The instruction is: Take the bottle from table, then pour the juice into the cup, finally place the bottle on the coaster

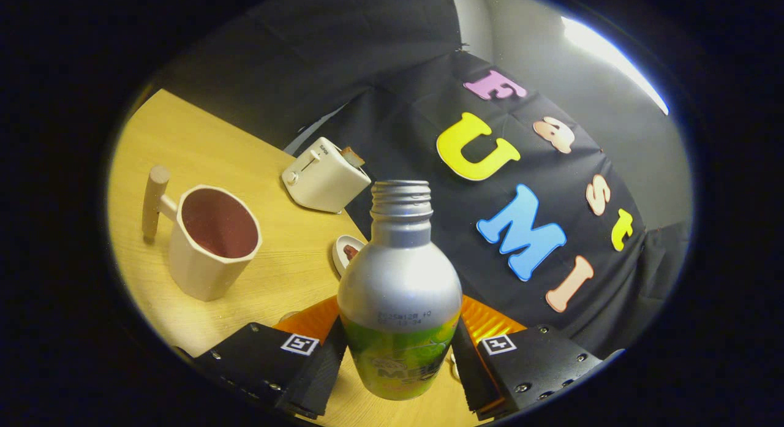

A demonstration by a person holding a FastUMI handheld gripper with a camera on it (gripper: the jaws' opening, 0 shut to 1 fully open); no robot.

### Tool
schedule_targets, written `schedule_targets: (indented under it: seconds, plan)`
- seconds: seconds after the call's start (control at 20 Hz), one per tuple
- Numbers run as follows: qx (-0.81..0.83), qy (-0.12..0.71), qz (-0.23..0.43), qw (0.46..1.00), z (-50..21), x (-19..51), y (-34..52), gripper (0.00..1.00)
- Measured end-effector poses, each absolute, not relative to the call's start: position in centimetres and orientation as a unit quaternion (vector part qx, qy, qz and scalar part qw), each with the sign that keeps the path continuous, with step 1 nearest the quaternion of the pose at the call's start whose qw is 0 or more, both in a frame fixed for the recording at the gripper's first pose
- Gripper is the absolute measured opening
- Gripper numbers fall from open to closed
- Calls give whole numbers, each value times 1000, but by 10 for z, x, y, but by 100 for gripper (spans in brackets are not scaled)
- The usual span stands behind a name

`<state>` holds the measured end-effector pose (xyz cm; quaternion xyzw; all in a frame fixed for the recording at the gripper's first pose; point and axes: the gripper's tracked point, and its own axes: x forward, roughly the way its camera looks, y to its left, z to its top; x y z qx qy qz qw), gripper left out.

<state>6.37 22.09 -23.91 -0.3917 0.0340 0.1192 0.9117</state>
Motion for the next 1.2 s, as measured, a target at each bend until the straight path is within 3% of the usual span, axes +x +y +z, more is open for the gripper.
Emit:
schedule_targets:
  seconds: [0.3,0.6,1.2]
  plan:
    - [-204,89,160,962,-251,63,217,81]
    - [-10,113,184,976,-255,76,223,81]
    - [-4,90,177,980,-266,105,243,81]
